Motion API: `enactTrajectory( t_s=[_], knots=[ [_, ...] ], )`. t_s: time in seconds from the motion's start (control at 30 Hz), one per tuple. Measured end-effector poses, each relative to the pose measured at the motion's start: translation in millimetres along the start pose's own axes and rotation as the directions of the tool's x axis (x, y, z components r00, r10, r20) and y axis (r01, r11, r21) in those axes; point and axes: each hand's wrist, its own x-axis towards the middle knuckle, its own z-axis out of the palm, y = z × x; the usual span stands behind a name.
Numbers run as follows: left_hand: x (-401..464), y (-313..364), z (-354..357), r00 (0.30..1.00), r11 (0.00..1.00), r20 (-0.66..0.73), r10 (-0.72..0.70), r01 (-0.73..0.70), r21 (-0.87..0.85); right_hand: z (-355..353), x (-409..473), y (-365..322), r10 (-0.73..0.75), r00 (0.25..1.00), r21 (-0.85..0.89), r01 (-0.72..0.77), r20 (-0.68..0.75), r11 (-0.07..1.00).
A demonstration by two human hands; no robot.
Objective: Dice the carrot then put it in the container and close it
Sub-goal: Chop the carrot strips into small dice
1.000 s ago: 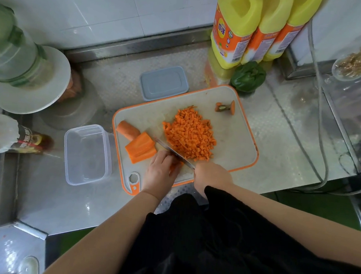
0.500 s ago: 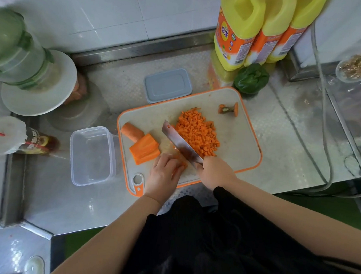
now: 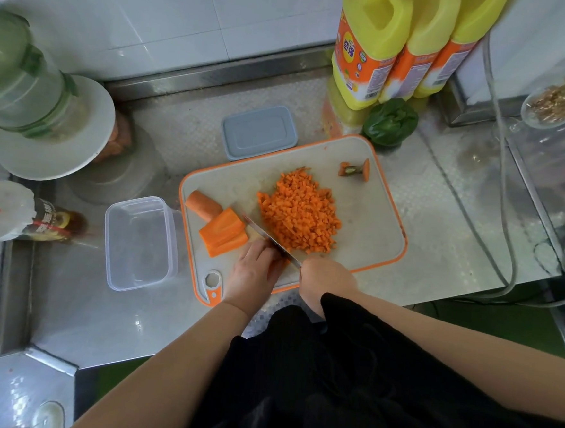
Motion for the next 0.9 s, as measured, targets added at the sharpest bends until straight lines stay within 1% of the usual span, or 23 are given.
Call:
enactTrajectory(
  t_s=[0.13, 0.27, 0.33, 0.43, 0.6, 0.67, 0.77, 0.9],
  knots=[
    [0.2, -3.3, 1.7, 1.0, 1.0, -0.009, 0.027, -0.027, 0.012, 2.8, 6.6, 1.1, 0.006, 1.0, 0.078, -0.005, -0.013, 0.997],
    [-0.3, -0.2, -1.8, 0.999, 0.998, -0.018, 0.047, -0.046, 0.034, -1.5, 21.3, 6.3, 0.051, 0.999, 0.258, -0.05, 0.004, 0.965],
    [0.5, 1.9, -4.4, 0.999, 0.998, -0.019, 0.048, -0.047, 0.043, -3.9, 25.3, 9.1, 0.038, 0.999, 0.304, -0.041, 0.015, 0.952],
    [-0.8, 3.4, -9.0, 0.999, 0.998, -0.006, 0.04, -0.039, 0.045, -6.7, 19.0, 11.0, 0.025, 1.0, 0.27, -0.025, 0.002, 0.963],
    [-7.3, 5.7, -12.1, 0.999, 0.999, 0.035, -0.005, 0.004, 0.041, -6.5, -2.4, 4.8, 0.002, 0.999, 0.101, 0.003, -0.041, 0.995],
    [-7.7, 5.0, -10.2, 0.999, 0.999, 0.029, -0.014, 0.013, 0.04, -2.8, -5.8, 3.5, 0.008, 1.0, 0.061, -0.007, -0.023, 0.998],
    [-5.7, 2.8, -7.5, 1.0, 0.999, 0.017, 0.014, -0.015, 0.031, -0.3, -6.1, 2.2, 0.028, 0.999, 0.048, -0.03, 0.024, 0.998],
    [-2.3, -1.5, -6.4, 0.999, 0.999, 0.036, 0.03, -0.031, 0.026, 0.1, -4.4, 1.8, 0.027, 0.999, 0.064, -0.029, 0.025, 0.998]
  ],
)
